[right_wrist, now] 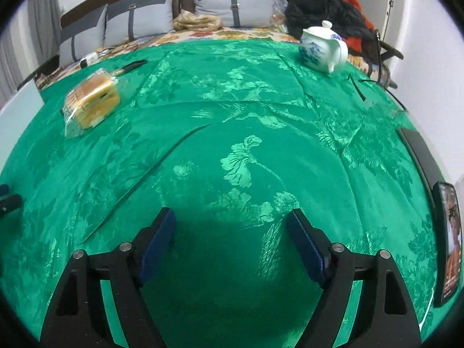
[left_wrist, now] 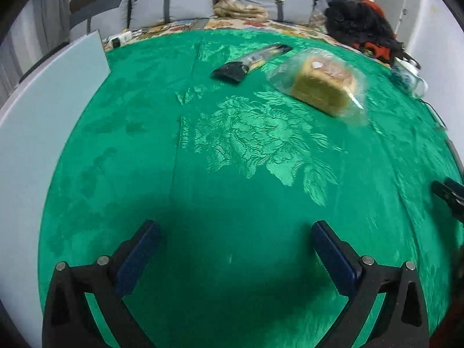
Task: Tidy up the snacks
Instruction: 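Open both tools over the box and return them above the cloth, then lower left tool onto the clear striped snack tube and grasp it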
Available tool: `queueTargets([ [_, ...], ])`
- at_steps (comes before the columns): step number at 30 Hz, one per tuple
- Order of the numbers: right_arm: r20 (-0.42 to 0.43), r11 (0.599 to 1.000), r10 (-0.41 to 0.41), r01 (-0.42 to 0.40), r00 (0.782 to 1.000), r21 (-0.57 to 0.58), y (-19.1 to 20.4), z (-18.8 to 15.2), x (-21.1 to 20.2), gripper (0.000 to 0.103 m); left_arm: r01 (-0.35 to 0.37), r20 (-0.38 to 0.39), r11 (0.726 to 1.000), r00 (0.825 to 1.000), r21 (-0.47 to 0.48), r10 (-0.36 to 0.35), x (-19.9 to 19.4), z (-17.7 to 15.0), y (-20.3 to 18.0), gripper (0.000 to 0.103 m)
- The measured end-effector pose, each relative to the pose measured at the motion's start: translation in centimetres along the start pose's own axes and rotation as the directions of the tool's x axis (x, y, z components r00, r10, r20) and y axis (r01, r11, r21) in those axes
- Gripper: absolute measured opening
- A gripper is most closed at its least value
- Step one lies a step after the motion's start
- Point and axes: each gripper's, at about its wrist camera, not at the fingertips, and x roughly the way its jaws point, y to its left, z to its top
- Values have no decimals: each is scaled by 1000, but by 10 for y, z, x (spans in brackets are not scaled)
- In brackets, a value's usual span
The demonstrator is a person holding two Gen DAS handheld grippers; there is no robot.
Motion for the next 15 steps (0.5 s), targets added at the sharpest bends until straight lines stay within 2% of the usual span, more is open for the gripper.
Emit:
queueTargets([
  [5,-8,1000,1,-1,1000,16,2,-2,3,88,-15,40,1000,999,4,15,6,1,1,103],
  [10,-16,1000,-11,11,1000,28,5,0,10,96,-17,40,1000,999,6,17,8,1,4,103],
  [15,-18,999,-11,12,1000,32,6,1,10,97,-17,40,1000,999,5,17,8,1,4,103],
])
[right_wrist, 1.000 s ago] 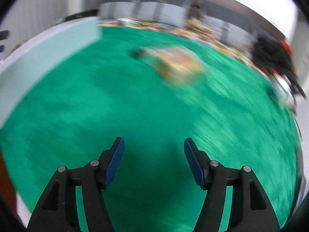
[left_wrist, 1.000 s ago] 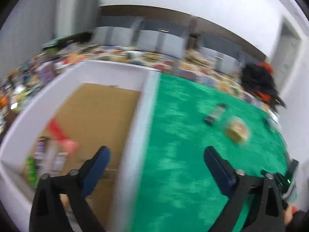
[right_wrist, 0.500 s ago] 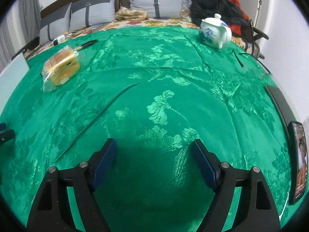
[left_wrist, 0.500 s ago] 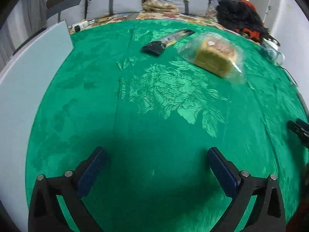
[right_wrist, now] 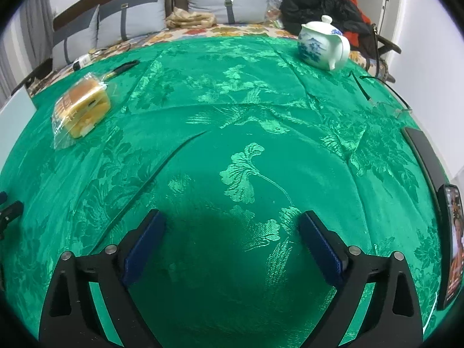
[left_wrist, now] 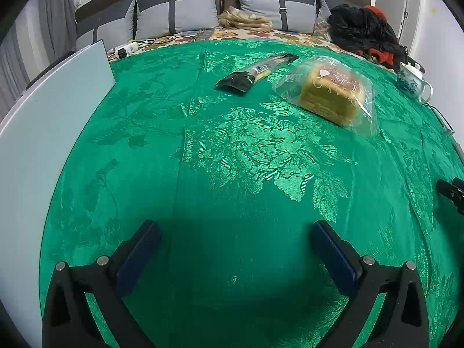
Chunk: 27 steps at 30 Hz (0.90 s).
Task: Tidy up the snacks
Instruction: 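Lower left tool onto the clear striped snack tube and grasp it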
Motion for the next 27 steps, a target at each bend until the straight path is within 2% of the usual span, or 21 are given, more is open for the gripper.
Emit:
queueTargets([
  [16,0,1000,0,0,1000,0,0,0,0,97,1,0,1000,1000,-1,-1,0,0,0,103],
  [18,0,1000,1,-1,1000,0,0,0,0,97,13,-39,1000,999,18,-12,2,4,0,103],
  [20,0,1000,1,-1,1000,0,0,0,0,97,46,-112,998,993,43,-41,6,18,4,103],
  [23,0,1000,1,-1,1000,0,0,0,0,97,74,-61,997,995,5,-73,1,54,23,103],
  [27,0,1000,1,-1,1000,0,0,0,0,97,82,-2,991,997,-109,-82,14,130,50,103],
])
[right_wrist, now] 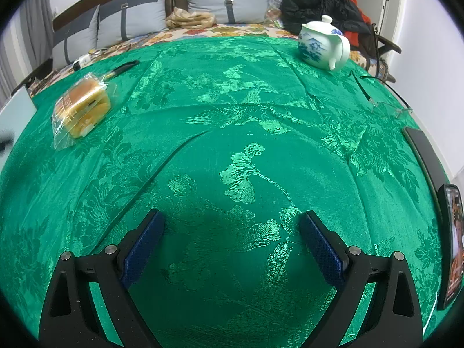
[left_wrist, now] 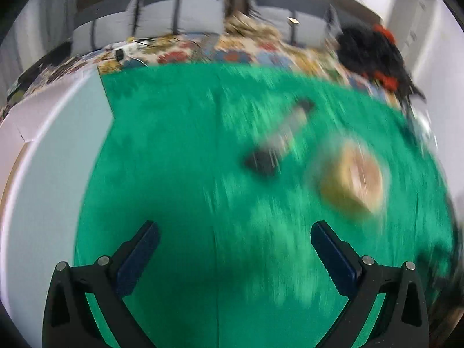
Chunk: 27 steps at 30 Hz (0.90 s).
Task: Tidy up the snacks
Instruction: 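Lower left tool onto the clear striped snack tube and grasp it, then hold the striped tube with left tool while right tool grasps the bread pouch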
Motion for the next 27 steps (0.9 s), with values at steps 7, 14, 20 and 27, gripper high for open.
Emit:
queueTargets([
  [7,0,1000,1,-1,1000,0,0,0,0,97,39,-120,995,992,89,-28,87,80,-45,81],
  [14,0,1000,2,-2,1000,0,0,0,0,97,10,-173,980,985,197,25,123,80,-71,36],
  [20,-1,1000,4,-4,1000,-3,1,2,2,98,-4,-144,995,989,98,18,83,45,-36,19],
  [27,-1,1000,5,-5,1000,-3,1,2,2,98,-21,-166,999,986,49,29,-7,-77,6,20],
])
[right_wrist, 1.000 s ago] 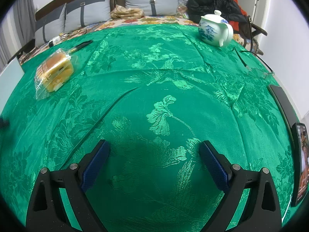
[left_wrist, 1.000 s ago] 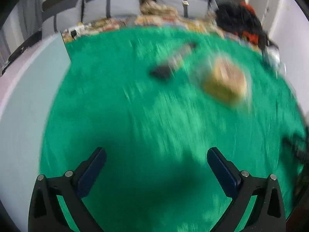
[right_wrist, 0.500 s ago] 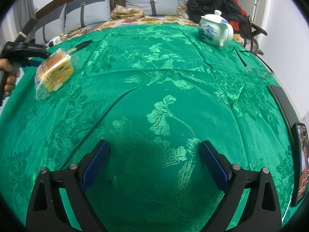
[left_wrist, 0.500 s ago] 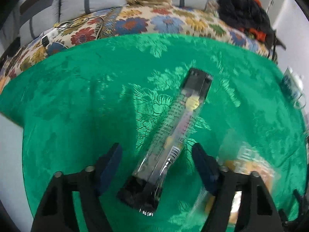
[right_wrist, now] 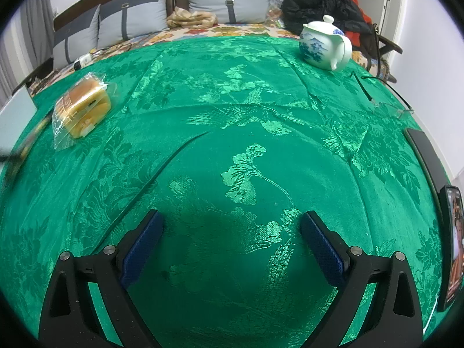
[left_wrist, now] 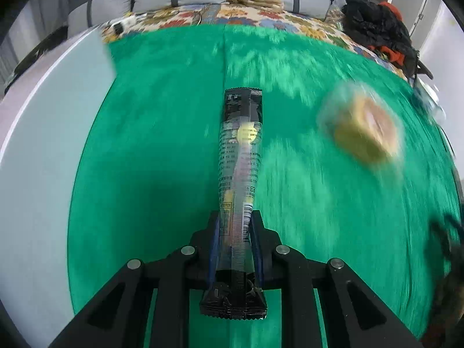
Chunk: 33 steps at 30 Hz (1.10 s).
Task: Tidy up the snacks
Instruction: 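Hold the striped tube with left tool while right tool grasps the bread pouch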
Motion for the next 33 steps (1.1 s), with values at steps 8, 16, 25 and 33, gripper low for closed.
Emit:
queueTargets([
  [8,0,1000,0,0,1000,0,0,0,0,98,-36,76,999,996,-33,39,-25,-76,6,90],
  [16,0,1000,1,-1,1000,0,0,0,0,98,-111,174,993,978,-29,114,-7,-76,9,103],
  [25,0,1000,1,-1,1000,0,0,0,0,98,-114,173,993,978,-30,117,-8,-76,9,103],
  [33,0,1000,2,-2,1000,0,0,0,0,98,-112,174,993,978,-31,116,-7,-76,10,103],
])
